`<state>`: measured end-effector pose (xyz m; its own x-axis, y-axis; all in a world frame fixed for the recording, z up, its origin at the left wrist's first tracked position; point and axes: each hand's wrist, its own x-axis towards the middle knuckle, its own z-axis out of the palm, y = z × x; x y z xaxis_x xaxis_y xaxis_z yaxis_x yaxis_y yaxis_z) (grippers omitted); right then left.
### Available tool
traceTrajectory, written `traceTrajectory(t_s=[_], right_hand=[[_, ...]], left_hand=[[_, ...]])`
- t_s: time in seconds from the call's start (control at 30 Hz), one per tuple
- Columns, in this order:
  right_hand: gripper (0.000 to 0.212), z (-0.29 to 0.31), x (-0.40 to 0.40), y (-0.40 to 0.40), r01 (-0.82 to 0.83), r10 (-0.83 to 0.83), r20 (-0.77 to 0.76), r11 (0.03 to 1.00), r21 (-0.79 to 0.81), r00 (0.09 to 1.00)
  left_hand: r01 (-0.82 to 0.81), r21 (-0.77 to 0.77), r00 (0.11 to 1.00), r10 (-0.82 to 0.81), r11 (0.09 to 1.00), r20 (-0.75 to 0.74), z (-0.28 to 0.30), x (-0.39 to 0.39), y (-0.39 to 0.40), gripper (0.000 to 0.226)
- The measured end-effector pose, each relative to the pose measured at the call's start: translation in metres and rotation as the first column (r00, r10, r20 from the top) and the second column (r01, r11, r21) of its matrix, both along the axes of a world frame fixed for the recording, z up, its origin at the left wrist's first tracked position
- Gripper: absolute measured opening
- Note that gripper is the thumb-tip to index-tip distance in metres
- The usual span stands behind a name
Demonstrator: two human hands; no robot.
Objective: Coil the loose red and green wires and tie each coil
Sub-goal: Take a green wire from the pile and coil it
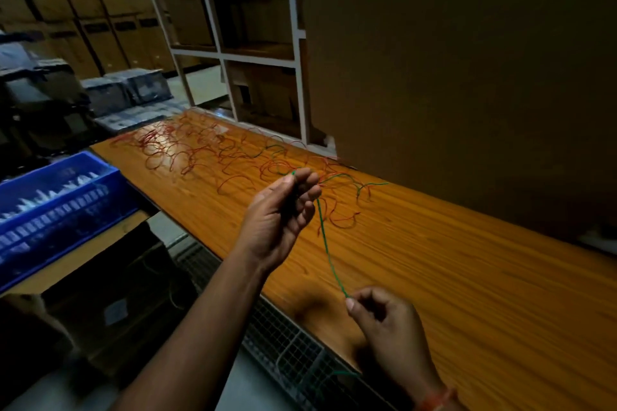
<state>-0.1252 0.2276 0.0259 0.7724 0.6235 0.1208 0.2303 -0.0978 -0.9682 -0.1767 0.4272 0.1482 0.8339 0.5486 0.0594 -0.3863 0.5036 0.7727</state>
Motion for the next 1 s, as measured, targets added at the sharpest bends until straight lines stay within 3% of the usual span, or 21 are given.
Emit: traceTrajectory(t_s=[0.17,0.3,0.47,0.6,0.83,1.0], right_hand=[[0.008,0.070,0.019,-0.016,-0.068,0.049,0.434,0.997,0.029,0.900],[0.008,0.107,0.038,-0.019,-0.025,-0.007,0.530,0.998,0.053,0.848],[0.010,0.119,0.051,-0.030,0.090,-0.138,0.526,0.989,0.116,0.839],[0.010,0.109,0.058,-0.040,0.182,-0.232,0.443,0.971,0.152,0.866],[0.004,0.098,0.070,-0.069,0.293,-0.334,0.277,0.939,0.180,0.901],[0.034,0.089,0.067,-0.087,0.232,-0.248,0.086,0.960,0.159,0.965]], left_hand=[[0.071,0.322,0.991,-0.031,0.944,-0.129,-0.013,0.017,-0.016,0.027],[0.252,0.406,0.965,-0.199,0.879,-0.169,-0.021,0.024,-0.032,0.026],[0.407,0.444,0.914,-0.360,0.799,-0.190,-0.027,0.036,-0.055,0.024],[0.508,0.343,0.860,-0.486,0.791,-0.154,-0.031,0.050,-0.074,0.022],[0.687,0.236,0.725,-0.674,0.688,-0.144,-0.031,0.071,-0.096,0.026],[0.800,0.070,0.599,-0.799,0.596,-0.051,-0.033,0.083,-0.112,0.020]])
